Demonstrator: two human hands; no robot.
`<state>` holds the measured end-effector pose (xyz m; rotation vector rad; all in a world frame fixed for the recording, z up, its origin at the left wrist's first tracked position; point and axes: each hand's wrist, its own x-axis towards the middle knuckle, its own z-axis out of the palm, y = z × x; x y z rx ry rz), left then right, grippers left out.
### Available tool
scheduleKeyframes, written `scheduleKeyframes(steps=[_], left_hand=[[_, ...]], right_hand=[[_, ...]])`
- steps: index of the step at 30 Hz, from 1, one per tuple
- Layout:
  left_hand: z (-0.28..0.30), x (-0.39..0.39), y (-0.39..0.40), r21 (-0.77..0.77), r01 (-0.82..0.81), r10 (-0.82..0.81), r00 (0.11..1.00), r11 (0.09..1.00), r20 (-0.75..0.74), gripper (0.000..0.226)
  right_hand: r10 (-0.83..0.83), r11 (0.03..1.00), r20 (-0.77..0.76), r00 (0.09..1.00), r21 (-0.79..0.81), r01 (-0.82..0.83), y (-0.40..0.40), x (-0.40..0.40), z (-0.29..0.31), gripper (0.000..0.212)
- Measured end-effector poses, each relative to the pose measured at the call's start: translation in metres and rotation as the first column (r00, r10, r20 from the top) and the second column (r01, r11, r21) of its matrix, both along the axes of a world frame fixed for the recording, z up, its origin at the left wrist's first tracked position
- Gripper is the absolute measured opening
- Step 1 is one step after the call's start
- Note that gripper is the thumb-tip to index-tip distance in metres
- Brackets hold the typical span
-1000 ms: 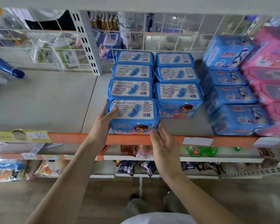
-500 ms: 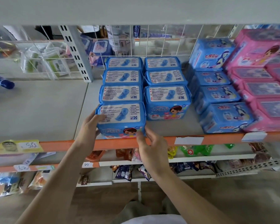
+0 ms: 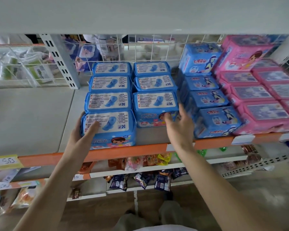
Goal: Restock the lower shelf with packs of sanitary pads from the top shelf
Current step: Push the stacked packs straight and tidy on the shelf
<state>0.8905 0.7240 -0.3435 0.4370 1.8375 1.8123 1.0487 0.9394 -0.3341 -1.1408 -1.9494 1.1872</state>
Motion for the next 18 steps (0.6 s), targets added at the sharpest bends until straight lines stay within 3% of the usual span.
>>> scheduleKeyframes(steps=[4,11,13,15,18], left_hand=[[-0.001,0.000,0.001,0.007,0.006,-0.006,1.000,1.000,-0.009,0.051],[0.004,0.007,0.000,0.029,-0.023,0.025,0.997,0.999,-0.070,0.058],[0.008,0.023,-0.002,-0.019,-0.193,0.186,0.967,0.981,-0.176,0.070],[0.013,0.052,-0.003,-0.008,-0.369,0.347,0.881,0.930,-0.321,0.067],[0.026,0.118,0.020,0.149,-0.293,0.327,0.793,0.944,-0.515,0.053]], right_hand=[[-0.031,0.991,0.016,0.999,0.128,0.029,-0.001,0.000,-0.009,0.045],[0.036,0.999,0.093,0.995,0.014,-0.037,0.004,0.024,0.005,0.066],[0.050,0.999,0.056,0.997,-0.023,-0.049,-0.002,0.045,0.007,0.062],[0.051,0.996,-0.029,0.998,-0.067,-0.052,-0.002,0.073,0.006,0.056],[-0.003,0.968,-0.176,0.984,-0.248,-0.041,0.010,0.114,0.003,0.038]])
